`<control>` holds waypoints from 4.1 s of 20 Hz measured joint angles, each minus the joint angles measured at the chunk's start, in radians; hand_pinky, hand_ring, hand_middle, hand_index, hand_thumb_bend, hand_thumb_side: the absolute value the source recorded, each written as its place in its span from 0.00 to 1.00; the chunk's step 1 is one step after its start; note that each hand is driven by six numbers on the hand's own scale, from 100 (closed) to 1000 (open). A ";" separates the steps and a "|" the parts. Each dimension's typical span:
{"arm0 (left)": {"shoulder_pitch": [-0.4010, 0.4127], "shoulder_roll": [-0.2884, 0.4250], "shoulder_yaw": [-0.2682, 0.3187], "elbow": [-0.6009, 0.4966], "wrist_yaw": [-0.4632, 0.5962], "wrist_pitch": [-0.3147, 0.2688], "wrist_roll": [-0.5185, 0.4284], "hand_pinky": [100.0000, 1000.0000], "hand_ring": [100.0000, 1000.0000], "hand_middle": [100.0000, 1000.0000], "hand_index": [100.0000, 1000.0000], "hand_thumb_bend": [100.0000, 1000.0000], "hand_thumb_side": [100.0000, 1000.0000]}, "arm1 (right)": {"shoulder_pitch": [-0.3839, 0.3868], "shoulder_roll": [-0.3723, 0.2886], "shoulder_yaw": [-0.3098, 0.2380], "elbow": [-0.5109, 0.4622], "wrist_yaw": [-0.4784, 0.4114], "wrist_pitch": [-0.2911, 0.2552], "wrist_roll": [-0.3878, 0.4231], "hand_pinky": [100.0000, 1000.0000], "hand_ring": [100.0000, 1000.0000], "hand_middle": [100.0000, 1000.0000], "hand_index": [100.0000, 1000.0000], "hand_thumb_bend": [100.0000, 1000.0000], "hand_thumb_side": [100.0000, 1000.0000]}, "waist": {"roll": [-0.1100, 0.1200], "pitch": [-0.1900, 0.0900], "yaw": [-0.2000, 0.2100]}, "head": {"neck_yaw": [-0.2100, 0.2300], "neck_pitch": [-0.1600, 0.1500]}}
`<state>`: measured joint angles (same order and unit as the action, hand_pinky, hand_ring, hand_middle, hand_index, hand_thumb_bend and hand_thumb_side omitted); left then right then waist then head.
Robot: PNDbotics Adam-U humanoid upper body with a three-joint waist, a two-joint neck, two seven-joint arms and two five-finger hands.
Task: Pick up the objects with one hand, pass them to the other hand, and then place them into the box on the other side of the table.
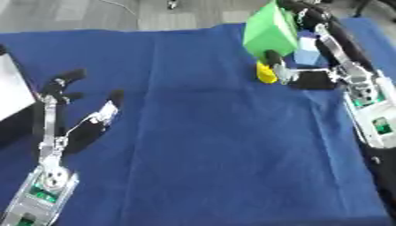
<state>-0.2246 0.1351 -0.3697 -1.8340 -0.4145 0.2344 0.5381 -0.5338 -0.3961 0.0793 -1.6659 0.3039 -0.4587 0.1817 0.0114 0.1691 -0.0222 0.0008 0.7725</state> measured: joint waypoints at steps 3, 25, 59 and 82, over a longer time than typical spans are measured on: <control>-0.020 0.000 -0.007 0.003 -0.046 0.019 -0.015 0.73 0.88 0.72 0.80 0.63 0.32 | -0.015 0.060 0.020 -0.027 -0.065 0.046 0.035 0.54 0.28 0.16 0.61 0.00 0.41 | 0.002 0.000 -0.002 | 0.016 0.000; -0.190 0.041 -0.090 -0.081 -0.806 0.057 -0.284 0.80 0.85 0.79 0.88 0.85 0.13 | -0.029 0.225 0.142 0.068 -0.565 0.339 0.119 0.53 0.30 0.16 0.59 0.00 0.48 | 0.006 0.000 0.004 | 0.088 0.000; -0.281 -0.015 -0.152 -0.007 -0.618 0.045 -0.248 0.76 0.85 0.74 0.82 0.77 0.14 | -0.039 0.233 0.207 0.110 -0.703 0.420 0.222 0.53 0.31 0.17 0.59 0.00 0.49 | 0.006 0.008 0.004 | 0.066 0.000; -0.319 -0.041 -0.163 0.057 -0.571 0.056 -0.173 0.70 0.77 0.62 0.73 0.46 0.01 | -0.056 0.232 0.223 0.089 -0.720 0.429 0.265 0.53 0.30 0.16 0.59 0.00 0.48 | 0.005 0.012 -0.008 | 0.067 0.000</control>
<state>-0.5441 0.0944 -0.5329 -1.7770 -0.9858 0.2906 0.3648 -0.5896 -0.1637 0.3020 -1.5766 -0.4158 -0.0296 0.4470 0.0162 0.1814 -0.0299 0.0679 0.7725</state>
